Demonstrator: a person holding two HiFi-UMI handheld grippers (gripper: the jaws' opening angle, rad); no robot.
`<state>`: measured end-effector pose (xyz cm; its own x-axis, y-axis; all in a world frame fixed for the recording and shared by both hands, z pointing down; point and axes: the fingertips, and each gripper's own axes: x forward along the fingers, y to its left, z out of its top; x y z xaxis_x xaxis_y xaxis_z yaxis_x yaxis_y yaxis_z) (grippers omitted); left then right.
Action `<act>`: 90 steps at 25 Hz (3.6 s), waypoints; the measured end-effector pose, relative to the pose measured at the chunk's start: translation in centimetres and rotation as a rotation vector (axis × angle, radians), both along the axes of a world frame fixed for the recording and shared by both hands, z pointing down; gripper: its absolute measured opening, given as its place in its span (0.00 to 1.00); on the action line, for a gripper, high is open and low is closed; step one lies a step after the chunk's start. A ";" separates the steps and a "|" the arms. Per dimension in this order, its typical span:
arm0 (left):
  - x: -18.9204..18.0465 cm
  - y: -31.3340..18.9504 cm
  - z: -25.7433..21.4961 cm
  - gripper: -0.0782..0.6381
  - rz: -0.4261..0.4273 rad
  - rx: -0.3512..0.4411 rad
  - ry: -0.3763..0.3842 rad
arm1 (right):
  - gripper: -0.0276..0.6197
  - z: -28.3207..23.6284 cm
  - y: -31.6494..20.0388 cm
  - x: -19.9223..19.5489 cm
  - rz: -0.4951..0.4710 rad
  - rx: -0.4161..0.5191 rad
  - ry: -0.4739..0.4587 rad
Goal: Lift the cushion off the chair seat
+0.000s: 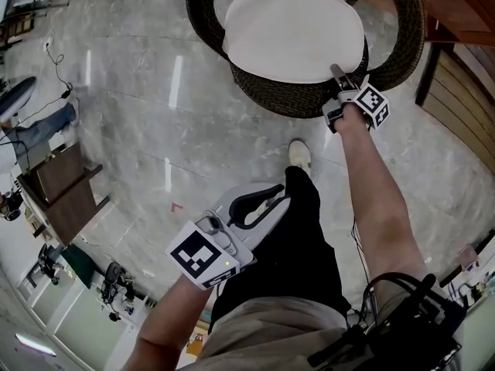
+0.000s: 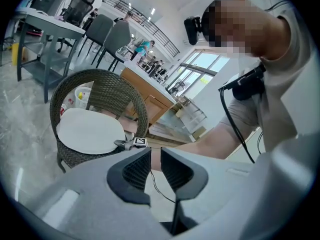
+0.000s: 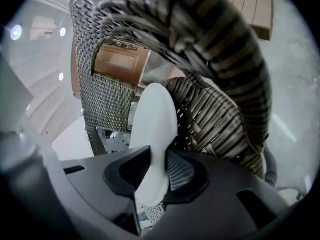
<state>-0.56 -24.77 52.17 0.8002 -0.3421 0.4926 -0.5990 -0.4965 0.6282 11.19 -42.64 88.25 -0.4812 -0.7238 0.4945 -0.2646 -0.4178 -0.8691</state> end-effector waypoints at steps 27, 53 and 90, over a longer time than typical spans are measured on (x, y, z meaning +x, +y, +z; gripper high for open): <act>-2.1 0.4 0.2 0.17 -0.051 -0.001 0.011 | 0.14 -0.5 -4.1 -2.5 -0.020 0.045 -0.020; -3.9 11.3 -7.6 0.12 -0.015 0.121 0.040 | 0.11 -15.2 5.7 -0.2 0.005 0.216 0.018; -14.4 31.0 -26.4 0.12 0.052 0.377 0.023 | 0.11 -49.8 33.9 -5.6 0.014 0.441 -0.098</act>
